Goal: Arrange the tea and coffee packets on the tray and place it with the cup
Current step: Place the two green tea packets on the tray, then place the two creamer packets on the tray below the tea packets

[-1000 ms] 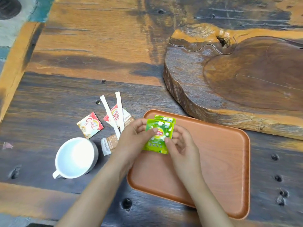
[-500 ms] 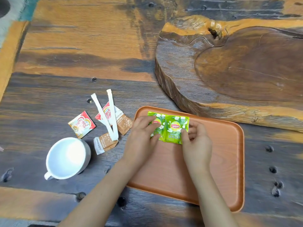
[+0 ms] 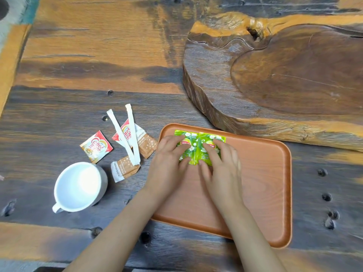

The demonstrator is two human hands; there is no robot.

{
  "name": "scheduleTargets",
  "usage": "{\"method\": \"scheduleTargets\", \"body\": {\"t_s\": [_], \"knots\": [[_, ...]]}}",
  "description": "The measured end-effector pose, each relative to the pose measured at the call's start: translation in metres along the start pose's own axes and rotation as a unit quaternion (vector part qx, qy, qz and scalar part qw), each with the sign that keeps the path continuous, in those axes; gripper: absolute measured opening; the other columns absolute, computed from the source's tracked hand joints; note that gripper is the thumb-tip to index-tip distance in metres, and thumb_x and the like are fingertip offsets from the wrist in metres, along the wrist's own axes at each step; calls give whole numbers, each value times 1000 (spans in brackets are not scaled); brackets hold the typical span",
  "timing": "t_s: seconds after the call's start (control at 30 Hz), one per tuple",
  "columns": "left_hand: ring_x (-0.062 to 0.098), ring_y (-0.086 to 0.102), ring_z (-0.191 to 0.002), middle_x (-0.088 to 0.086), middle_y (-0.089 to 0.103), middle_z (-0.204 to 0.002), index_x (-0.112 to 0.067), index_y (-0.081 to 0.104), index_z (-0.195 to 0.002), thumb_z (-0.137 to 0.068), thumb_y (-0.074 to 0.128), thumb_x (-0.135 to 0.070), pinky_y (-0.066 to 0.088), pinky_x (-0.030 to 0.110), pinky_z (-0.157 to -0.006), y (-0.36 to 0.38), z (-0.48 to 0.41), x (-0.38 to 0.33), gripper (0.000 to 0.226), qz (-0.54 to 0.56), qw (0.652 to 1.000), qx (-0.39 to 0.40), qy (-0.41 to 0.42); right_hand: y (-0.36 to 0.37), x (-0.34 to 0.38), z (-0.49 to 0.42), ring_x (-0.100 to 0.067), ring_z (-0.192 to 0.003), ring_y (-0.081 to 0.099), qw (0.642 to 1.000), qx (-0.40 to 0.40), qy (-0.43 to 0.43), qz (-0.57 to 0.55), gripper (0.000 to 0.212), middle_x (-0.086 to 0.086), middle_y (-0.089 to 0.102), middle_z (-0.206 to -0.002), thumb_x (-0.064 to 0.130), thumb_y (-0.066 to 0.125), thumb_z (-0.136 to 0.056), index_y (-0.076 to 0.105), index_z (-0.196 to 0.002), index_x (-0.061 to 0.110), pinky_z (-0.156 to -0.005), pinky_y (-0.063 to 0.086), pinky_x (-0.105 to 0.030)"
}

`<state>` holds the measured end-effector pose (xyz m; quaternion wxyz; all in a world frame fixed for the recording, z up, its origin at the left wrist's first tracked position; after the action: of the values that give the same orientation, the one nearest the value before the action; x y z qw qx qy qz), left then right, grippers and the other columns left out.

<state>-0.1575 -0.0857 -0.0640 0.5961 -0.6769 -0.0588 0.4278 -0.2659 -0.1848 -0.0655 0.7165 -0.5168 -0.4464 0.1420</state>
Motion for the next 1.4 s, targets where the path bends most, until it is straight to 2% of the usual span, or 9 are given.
{"method": "scheduleTargets", "body": {"t_s": [0.27, 0.37, 0.53, 0.73, 0.9, 1.1, 1.27, 1.33, 1.4], "knots": [[31, 57, -108, 7, 67, -118, -12, 71, -98, -78, 59, -27, 33, 25, -98, -11, -1, 2, 28, -1, 1000, 19, 17, -6, -3, -2, -23, -114, 43, 1000, -2, -16, -23, 41, -5, 53, -126, 34, 54, -82, 58, -121, 22, -99, 37, -37], [30, 56, -110, 8, 66, -120, -14, 72, -99, -81, 54, -29, 31, 25, -98, -37, -4, 11, 30, 17, 999, -28, 6, -15, 5, -4, -22, -106, 48, 997, -28, -23, -63, 38, -5, 57, -116, 34, 47, -85, 61, -117, 20, -97, 39, -35], [30, 54, -113, 8, 66, -119, -14, 66, -111, -80, 61, -14, 34, 27, -94, -106, -14, 66, 31, -6, 980, -96, -175, -11, 56, -27, -26, -93, 54, 994, -15, -94, -55, 21, -3, 65, -96, 27, 53, -83, 65, -97, 16, -85, 41, -37], [30, 57, -110, 13, 64, -117, -11, 56, -117, -70, 74, -31, 44, 36, -88, -138, -11, 147, 54, -92, 912, 115, -382, 30, 123, -87, -28, -112, 43, 982, 125, -127, 54, 25, -6, 58, -115, 17, 52, -87, 59, -111, 13, -92, 30, -35], [24, 52, -91, 7, 58, -100, -13, 52, -104, -64, 79, -32, 37, 30, -74, -130, -9, 159, 53, -65, 927, 133, -345, 54, 149, -102, -33, -118, 45, 981, 175, -56, 66, 46, -16, 53, -125, 32, 62, -84, 48, -122, 10, -97, 35, -40], [22, 48, -83, 1, 55, -84, -16, 50, -89, -63, 80, -25, 33, 29, -68, -122, -8, 154, 41, -28, 942, 119, -314, 69, 167, -96, -34, -118, 49, 978, 203, -8, 52, 51, -17, 56, -125, 23, 66, -81, 43, -124, 9, -95, 39, -40], [20, 47, -75, -9, 46, -66, -15, 51, -85, -69, 76, -26, 31, 26, -54, -124, -7, 157, 31, 7, 944, 124, -306, 69, 163, -98, -32, -106, 58, 974, 213, 62, -50, 10, -13, 66, -110, 22, 62, -83, 58, -89, 15, -86, 44, -35], [20, 47, -74, -9, 46, -66, -15, 50, -84, -71, 75, -23, 30, 22, -54, -127, -6, 160, 29, 28, 945, 111, -305, 67, 162, -99, -32, -99, 60, 969, 201, 87, -118, 20, -8, 67, -95, 19, 61, -81, 47, -67, 22, -82, 46, -35], [18, 48, -68, -7, 49, -68, -16, 49, -83, -74, 73, -18, 32, 19, -55, -132, -4, 164, 26, 69, 944, 67, -316, 65, 161, -99, -31, -95, 61, 962, 180, 99, -178, 19, -2, 61, -82, 19, 61, -81, 48, -68, 21, -81, 46, -36]]}}
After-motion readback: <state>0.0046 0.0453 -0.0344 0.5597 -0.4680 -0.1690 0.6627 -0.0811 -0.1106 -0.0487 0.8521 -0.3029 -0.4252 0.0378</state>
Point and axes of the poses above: each hand's wrist, its own z-axis away from the middle knuckle, its own y-axis out of the palm, x = y × z, the point moved 1 cm from there along -z, towards the middle knuckle
